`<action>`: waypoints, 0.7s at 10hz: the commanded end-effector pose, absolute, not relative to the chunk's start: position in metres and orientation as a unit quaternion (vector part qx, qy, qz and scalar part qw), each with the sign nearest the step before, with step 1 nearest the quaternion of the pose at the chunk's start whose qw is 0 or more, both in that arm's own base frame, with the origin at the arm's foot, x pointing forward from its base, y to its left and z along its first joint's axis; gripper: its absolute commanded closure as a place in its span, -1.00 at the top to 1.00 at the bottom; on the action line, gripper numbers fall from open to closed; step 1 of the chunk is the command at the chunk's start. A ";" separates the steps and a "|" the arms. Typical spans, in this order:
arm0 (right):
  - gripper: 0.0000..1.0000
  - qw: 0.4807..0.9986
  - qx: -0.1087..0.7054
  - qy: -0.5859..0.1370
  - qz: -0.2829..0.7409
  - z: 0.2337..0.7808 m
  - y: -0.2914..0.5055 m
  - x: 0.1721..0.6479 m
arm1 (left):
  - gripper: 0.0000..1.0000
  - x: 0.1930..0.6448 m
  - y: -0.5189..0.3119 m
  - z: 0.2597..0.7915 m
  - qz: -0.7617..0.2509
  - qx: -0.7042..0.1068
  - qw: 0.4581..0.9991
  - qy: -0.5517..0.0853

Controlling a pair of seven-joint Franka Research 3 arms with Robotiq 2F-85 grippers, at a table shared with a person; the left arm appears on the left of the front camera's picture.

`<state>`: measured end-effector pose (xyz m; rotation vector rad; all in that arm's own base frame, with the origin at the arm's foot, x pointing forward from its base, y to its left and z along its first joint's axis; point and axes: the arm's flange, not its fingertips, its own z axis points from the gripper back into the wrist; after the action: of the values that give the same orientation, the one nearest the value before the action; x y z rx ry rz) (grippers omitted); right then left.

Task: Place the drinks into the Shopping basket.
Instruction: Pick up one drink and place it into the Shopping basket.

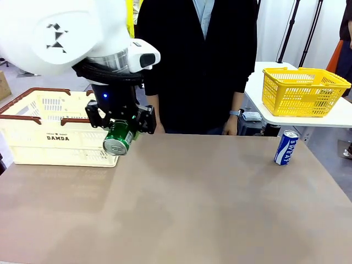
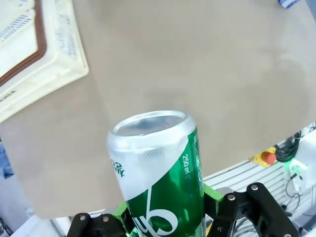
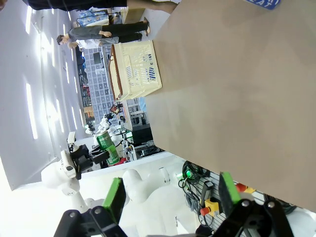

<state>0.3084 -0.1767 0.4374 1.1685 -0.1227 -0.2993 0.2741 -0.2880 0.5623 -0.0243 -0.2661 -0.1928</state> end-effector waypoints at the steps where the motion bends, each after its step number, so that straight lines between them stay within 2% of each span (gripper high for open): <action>1: 1.00 0.823 0.548 -0.052 -0.141 0.442 -0.177 0.308 | -1.00 0.277 -0.295 0.552 -0.110 -0.018 0.986 -0.122; 5: 1.00 0.823 0.548 -0.052 -0.141 0.442 -0.177 0.308 | -1.00 0.276 -0.294 0.551 -0.102 -0.006 0.987 -0.123; 7: 1.00 0.823 0.548 -0.052 -0.141 0.442 -0.177 0.308 | -1.00 0.318 -0.227 0.604 -0.056 -0.007 0.988 -0.146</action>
<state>0.3083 -0.1768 0.4374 1.1686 -0.1230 -0.2995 0.2986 -0.2629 0.5701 -0.0123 -0.2690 -0.1447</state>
